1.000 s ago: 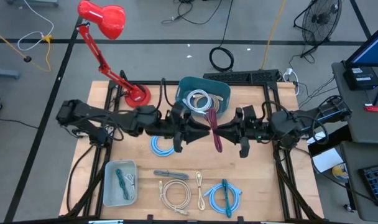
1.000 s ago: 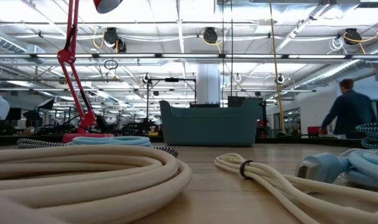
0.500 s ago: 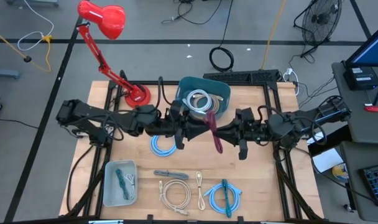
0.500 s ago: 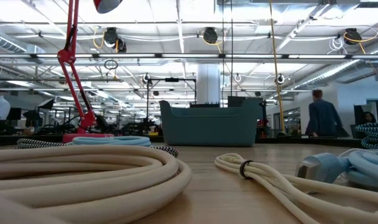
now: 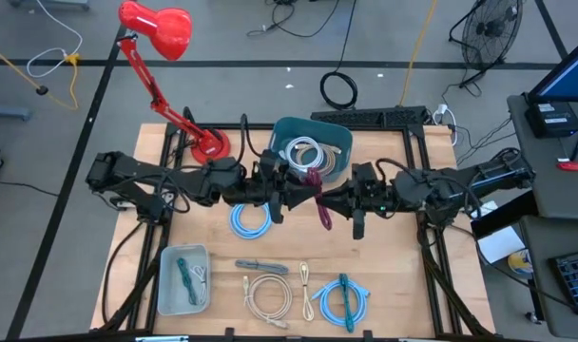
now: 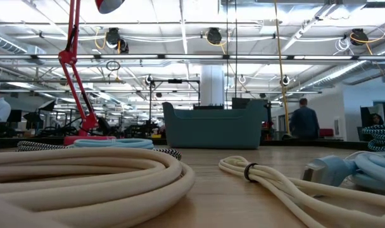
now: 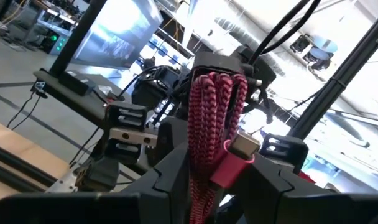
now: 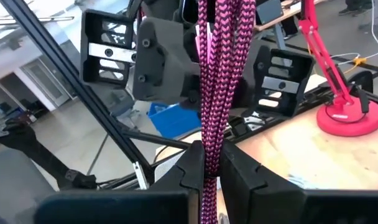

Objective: Pick & Place USB Port
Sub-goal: Put the red charger cable into the gray bin

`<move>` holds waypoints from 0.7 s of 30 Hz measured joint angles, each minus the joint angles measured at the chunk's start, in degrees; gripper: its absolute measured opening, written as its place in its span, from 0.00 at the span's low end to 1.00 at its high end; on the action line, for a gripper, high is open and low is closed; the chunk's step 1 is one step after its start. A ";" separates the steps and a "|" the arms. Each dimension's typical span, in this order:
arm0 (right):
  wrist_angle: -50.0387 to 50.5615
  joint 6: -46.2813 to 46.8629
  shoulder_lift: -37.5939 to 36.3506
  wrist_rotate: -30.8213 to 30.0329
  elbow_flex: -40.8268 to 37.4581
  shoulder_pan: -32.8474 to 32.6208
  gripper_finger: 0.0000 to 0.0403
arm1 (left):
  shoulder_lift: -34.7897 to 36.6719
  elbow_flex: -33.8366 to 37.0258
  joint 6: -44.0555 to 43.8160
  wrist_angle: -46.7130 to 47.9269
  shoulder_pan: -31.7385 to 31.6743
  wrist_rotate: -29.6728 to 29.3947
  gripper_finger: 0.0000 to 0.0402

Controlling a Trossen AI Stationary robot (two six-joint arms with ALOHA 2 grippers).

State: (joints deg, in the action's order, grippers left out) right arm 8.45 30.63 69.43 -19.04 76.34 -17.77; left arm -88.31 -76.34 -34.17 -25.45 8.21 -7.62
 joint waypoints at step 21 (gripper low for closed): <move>-0.94 -1.03 -0.42 -0.38 0.00 0.50 0.06 | 0.00 -0.04 -0.98 1.93 -0.19 -0.36 0.12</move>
State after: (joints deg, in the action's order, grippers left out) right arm 7.51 29.61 69.01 -19.42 76.34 -17.28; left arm -88.31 -76.38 -35.16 -23.51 8.03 -7.99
